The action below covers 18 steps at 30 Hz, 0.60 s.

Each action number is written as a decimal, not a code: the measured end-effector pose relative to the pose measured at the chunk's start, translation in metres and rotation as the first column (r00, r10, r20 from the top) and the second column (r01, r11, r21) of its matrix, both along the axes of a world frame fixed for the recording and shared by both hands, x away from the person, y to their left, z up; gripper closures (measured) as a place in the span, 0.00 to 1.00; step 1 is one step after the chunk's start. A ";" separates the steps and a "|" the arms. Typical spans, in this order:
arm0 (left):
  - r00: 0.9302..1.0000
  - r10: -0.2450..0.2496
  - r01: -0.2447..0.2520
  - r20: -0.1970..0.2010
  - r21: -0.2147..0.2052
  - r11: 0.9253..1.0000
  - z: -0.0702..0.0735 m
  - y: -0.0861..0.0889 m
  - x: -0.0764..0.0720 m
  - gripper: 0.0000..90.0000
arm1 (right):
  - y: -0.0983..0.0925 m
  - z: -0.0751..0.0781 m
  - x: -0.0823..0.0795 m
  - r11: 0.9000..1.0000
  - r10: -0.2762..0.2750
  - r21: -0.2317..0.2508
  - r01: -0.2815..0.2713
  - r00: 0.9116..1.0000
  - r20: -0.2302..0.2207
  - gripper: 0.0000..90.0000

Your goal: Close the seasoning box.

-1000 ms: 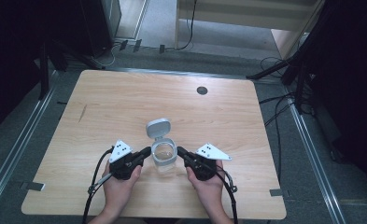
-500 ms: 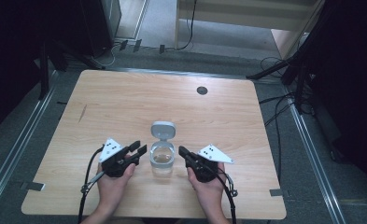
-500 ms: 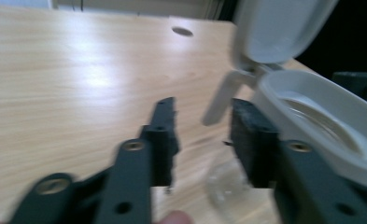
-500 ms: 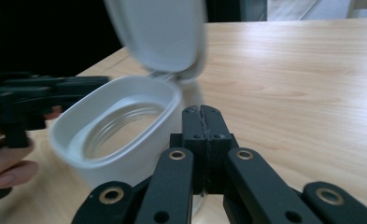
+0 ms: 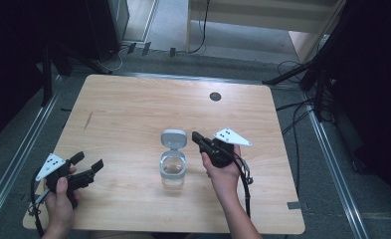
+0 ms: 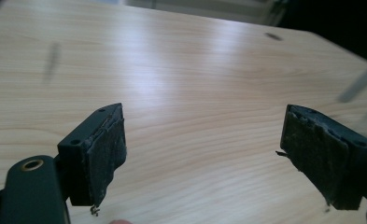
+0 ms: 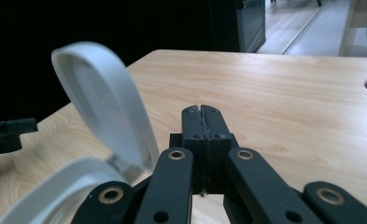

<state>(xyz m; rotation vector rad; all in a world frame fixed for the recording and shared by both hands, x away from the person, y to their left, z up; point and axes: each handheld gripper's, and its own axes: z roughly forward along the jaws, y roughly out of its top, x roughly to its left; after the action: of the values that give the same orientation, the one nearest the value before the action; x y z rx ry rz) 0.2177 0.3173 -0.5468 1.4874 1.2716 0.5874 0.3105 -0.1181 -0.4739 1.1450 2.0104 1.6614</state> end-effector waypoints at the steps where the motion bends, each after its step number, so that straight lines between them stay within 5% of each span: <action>1: 1.000 0.023 -0.023 0.003 0.026 0.999 -0.001 0.003 0.000 0.16 | 0.002 0.002 0.004 1.000 0.003 0.001 -0.003 1.000 0.001 1.00; 3: 0.999 0.047 -0.047 -0.023 0.009 0.999 -0.004 0.004 0.006 0.16 | 0.007 0.006 0.010 1.000 0.009 -0.004 -0.009 1.000 -0.002 1.00; 8: 1.000 0.015 -0.015 -0.013 0.066 0.998 -0.004 -0.005 0.006 0.16 | 0.016 0.014 0.019 1.000 0.023 0.009 -0.023 1.000 -0.001 1.00; 10: 1.000 0.011 -0.010 -0.019 0.057 0.998 -0.004 -0.004 0.006 0.16 | 0.019 0.016 0.020 0.999 0.040 0.003 -0.040 0.999 0.005 1.00; 12: 0.999 0.018 -0.018 -0.030 0.004 1.000 -0.005 0.001 0.008 0.16 | 0.020 0.017 0.018 0.998 0.061 0.006 -0.061 0.998 0.012 1.00; 18: 0.999 0.013 -0.012 -0.041 0.015 1.000 -0.005 0.001 0.009 0.16 | 0.024 0.017 -0.001 0.990 0.142 -0.011 -0.142 0.990 0.021 1.00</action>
<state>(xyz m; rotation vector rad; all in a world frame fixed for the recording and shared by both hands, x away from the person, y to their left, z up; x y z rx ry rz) 0.2263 0.3180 -0.5520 1.5114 1.3113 0.5780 0.3097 -0.0942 -0.4568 0.9967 2.1278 1.7215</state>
